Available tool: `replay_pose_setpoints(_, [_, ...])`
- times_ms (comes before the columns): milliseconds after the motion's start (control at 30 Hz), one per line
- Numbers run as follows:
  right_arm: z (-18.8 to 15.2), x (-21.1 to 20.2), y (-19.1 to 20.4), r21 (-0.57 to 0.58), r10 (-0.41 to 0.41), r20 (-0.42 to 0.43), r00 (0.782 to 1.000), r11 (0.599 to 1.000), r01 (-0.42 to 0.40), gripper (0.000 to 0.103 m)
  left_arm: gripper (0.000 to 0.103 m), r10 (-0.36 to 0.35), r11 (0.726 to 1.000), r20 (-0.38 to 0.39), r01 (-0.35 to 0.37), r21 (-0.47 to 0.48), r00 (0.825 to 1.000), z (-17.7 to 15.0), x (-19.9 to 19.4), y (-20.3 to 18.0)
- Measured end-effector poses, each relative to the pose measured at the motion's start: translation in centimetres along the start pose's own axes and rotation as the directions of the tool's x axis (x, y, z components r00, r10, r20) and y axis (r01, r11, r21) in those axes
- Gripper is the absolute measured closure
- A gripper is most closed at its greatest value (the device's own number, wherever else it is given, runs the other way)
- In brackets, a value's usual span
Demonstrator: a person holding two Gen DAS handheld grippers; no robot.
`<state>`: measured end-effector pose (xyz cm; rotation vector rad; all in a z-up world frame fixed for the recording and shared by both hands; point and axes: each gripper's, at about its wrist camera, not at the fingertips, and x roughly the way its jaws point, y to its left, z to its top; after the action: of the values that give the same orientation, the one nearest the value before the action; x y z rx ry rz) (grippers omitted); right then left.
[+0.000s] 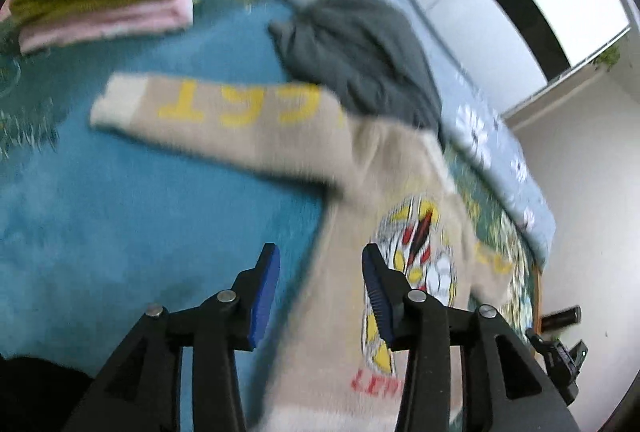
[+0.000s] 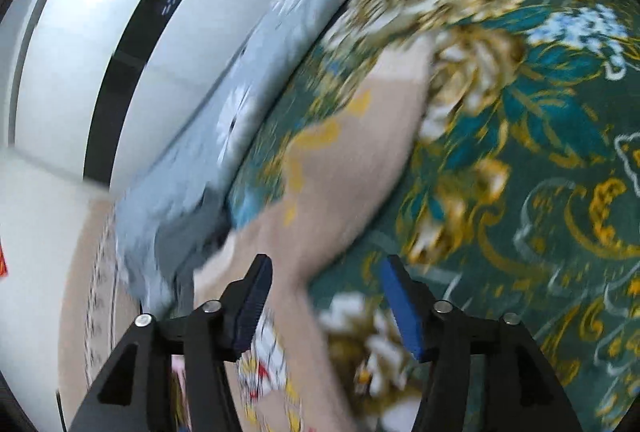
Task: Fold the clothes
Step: 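Grasp the sweater hem with the right gripper and straighten it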
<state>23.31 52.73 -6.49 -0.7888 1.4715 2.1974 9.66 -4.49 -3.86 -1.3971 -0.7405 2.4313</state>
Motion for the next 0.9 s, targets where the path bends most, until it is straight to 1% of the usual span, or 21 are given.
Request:
replay_pose_setpoints(67, [0.9,0.4,-0.9,0.021,-0.008,0.024,1.000,1.000,0.007,0.038,0.053,0.013,0.999,0.023,-0.012,-0.032,1.000,0.5,-0.1,0.5])
replay_pose_setpoints(100, [1.3,0.7,-1.2,0.026,-0.015,0.031,0.999,1.000,0.014,0.038,0.053,0.023,0.998,0.022,-0.021,-0.055,1.000,0.5,0.0,0.9])
replay_pose_setpoints(233, [2.4,1.2,-3.3,0.026,-0.045,0.005,0.999,0.999,0.045,0.037,0.053,0.060,0.990,0.011,-0.058,-0.130,0.998,0.5,0.6,2.4])
replay_pose_setpoints(267, [2.6,1.8,-3.5,0.025,-0.054,-0.013,0.998,0.998,0.054,0.037,0.053,0.069,0.987,0.008,-0.067,-0.145,0.998,0.5,0.7,2.7])
replay_pose_setpoints(367, [3.1,3.0,-4.1,0.035,-0.025,-0.043,0.999,0.999,0.026,0.037,0.053,0.089,0.982,-0.007,-0.088,-0.166,0.996,0.3,1.0,3.1])
replay_pose_setpoints(533, [5.0,3.2,-4.1,0.016,-0.041,0.042,0.998,0.999,0.040,0.037,0.053,0.112,0.984,-0.016,-0.113,-0.139,0.994,-0.2,1.2,2.7])
replay_pose_setpoints(633, [6.9,3.1,-3.6,-0.003,-0.073,0.155,0.985,0.997,0.075,0.037,0.053,0.123,0.987,-0.012,-0.123,-0.107,0.992,-0.3,1.3,2.2])
replay_pose_setpoints(667, [7.3,3.1,-3.6,0.007,-0.074,0.172,0.982,0.997,0.074,0.037,0.053,0.126,0.987,-0.011,-0.127,-0.096,0.992,-0.3,1.4,2.0])
replay_pose_setpoints(700, [7.9,3.3,-3.7,0.022,-0.077,0.186,0.979,0.997,0.075,0.037,0.053,0.130,0.987,-0.010,-0.131,-0.093,0.991,-0.3,1.5,1.9])
replay_pose_setpoints(833, [10.1,4.8,-4.9,0.111,-0.103,0.191,0.976,0.990,0.083,0.037,0.053,0.142,0.986,-0.019,-0.143,-0.091,0.990,-0.3,1.8,1.8])
replay_pose_setpoints(900, [10.8,5.4,-5.1,0.143,-0.095,0.190,0.977,0.987,0.068,0.037,0.053,0.146,0.985,-0.017,-0.147,-0.093,0.989,-0.3,1.7,1.9])
